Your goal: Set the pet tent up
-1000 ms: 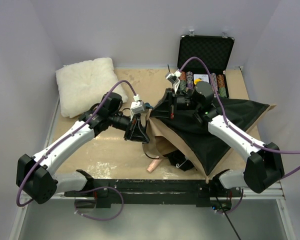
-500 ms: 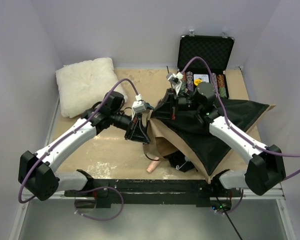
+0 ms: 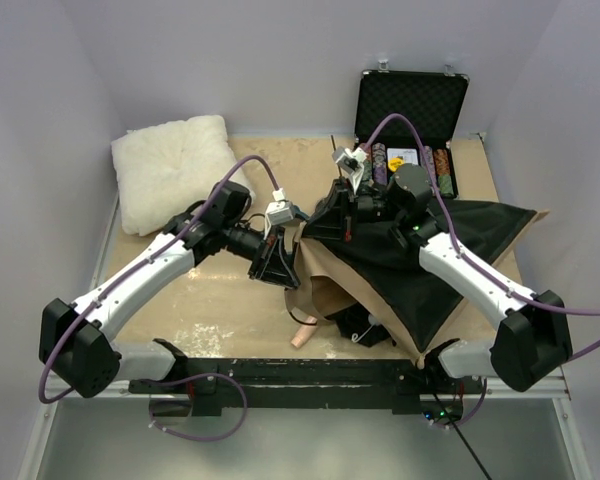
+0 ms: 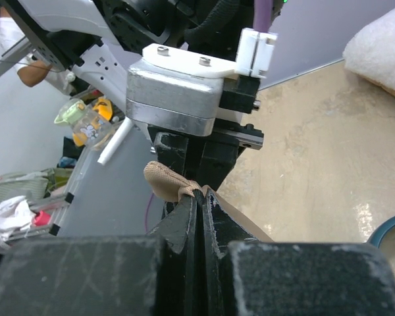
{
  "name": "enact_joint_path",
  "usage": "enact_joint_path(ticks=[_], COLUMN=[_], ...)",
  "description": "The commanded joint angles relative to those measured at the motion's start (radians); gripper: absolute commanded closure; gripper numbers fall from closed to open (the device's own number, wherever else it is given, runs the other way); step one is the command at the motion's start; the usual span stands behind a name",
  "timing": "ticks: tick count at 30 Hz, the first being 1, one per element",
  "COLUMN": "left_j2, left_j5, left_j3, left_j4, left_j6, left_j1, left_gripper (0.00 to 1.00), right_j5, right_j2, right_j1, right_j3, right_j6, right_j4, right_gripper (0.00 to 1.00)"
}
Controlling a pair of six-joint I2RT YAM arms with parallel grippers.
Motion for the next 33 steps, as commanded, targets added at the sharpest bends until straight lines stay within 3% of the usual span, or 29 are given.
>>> enact_joint_path(ticks=[1,25,32,33], left_j2=[0.058,0.096,0.053,0.045], left_j5=[-0.040,-0.085,-0.122,-0.129], left_j3=[-0.030,0.279,0.317,0.320], left_j4=[-0.273,-0.291,-0.218,-0.201], left_j6=[-0.072,0.003,0.019,0.017], left_j1=[-0.022,-0.007,0.004,0.010], left_gripper=[1.00,1.00,1.00,0.96], right_j5=[0.122,0.103,0.116,0.126], right_j2=[-0.091,-0.092,-0.088,-0.089], right_j1=[0.006,0.057,0.055,0.054], right_j3=[0.092,0.106,0.170,0.192], right_j6=[-0.152,-0.479,-0.462,-0.464], right_j4=[0.093,-0.257,-0.266,-0.266], right_gripper=[1.00,1.00,1.00,1.00])
